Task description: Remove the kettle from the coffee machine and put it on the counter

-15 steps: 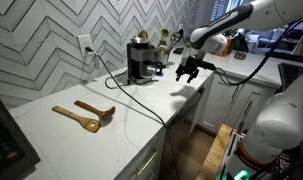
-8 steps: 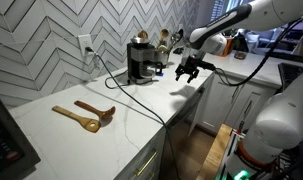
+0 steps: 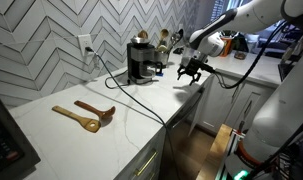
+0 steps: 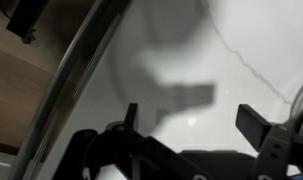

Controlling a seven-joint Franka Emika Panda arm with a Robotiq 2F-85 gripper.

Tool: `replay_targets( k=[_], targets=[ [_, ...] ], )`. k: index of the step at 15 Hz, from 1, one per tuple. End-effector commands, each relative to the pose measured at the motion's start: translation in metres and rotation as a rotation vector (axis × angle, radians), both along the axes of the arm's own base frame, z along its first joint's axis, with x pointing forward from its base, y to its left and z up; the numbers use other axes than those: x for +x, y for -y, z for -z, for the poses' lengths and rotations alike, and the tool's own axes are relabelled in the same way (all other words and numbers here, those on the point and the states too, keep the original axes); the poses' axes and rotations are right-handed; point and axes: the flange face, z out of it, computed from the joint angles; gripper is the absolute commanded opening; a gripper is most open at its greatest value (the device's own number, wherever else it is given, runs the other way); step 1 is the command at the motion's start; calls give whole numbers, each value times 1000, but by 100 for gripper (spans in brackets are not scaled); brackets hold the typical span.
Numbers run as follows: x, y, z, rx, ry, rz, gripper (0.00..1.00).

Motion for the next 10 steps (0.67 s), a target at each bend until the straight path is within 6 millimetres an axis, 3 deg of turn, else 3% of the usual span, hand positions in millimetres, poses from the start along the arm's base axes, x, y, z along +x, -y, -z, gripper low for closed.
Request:
replay_targets(
  k=[1, 5, 6, 10],
  targets=[
    [17, 21, -5, 131, -26, 138, 100],
    [31, 37, -13, 228, -37, 310, 100],
    [24, 27, -16, 172, -21, 232, 100],
    [31, 33, -16, 196, -27, 289, 100]
  ],
)
